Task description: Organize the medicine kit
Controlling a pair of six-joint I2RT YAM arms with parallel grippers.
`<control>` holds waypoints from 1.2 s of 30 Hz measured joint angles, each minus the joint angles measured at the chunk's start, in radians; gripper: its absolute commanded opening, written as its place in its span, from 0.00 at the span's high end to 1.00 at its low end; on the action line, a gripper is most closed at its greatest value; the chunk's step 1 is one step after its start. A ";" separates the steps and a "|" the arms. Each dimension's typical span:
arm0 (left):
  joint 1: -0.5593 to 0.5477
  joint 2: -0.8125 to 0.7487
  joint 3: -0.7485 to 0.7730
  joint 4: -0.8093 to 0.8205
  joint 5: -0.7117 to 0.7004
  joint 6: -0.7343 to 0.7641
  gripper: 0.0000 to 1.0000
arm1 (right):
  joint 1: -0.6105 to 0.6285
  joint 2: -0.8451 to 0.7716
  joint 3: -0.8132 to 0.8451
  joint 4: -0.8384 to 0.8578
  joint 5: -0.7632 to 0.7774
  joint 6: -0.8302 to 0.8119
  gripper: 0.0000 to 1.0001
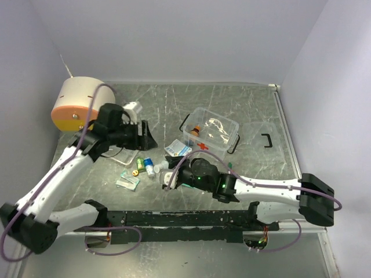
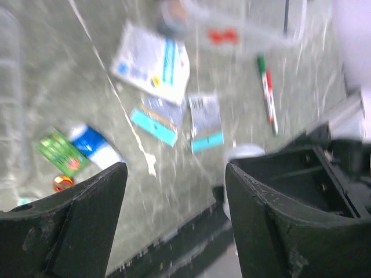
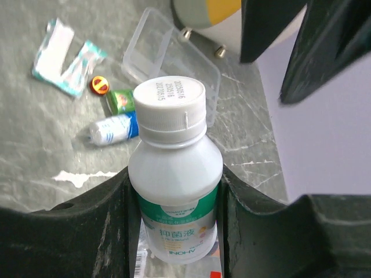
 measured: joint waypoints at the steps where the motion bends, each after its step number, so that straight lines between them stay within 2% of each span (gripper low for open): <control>1: 0.009 -0.043 -0.008 0.044 -0.042 -0.021 0.22 | 0.000 -0.025 0.006 -0.013 0.001 0.035 0.97; 6: 0.023 -0.161 -0.045 0.192 -0.234 -0.077 0.24 | -0.011 -0.094 0.058 -0.090 0.057 0.263 1.00; 10: 0.023 -0.191 -0.117 0.254 -0.325 -0.080 0.26 | -0.042 -0.090 0.153 -0.194 0.193 0.520 0.97; 12: 0.023 -0.211 -0.163 0.262 -0.349 -0.070 0.26 | -0.077 -0.068 0.251 -0.301 0.291 0.708 0.98; 16: 0.023 -0.251 -0.213 0.266 -0.356 -0.044 0.26 | -0.204 -0.042 0.381 -0.442 0.332 1.010 1.00; 22: 0.023 -0.308 -0.235 0.251 -0.355 -0.011 0.27 | -0.389 -0.027 0.498 -0.669 0.346 1.347 1.00; 24: 0.023 -0.316 -0.237 0.235 -0.354 -0.005 0.34 | -0.445 -0.009 0.549 -0.737 0.347 1.439 1.00; 30: 0.023 -0.377 -0.273 0.205 -0.330 0.013 0.28 | -0.593 0.031 0.581 -0.850 0.293 1.591 0.99; 34: 0.023 -0.428 -0.291 0.203 -0.307 0.013 0.21 | -0.678 0.112 0.586 -0.887 0.220 1.638 0.99; 36: 0.023 -0.436 -0.293 0.203 -0.298 0.013 0.21 | -0.706 0.161 0.589 -0.898 0.190 1.650 0.99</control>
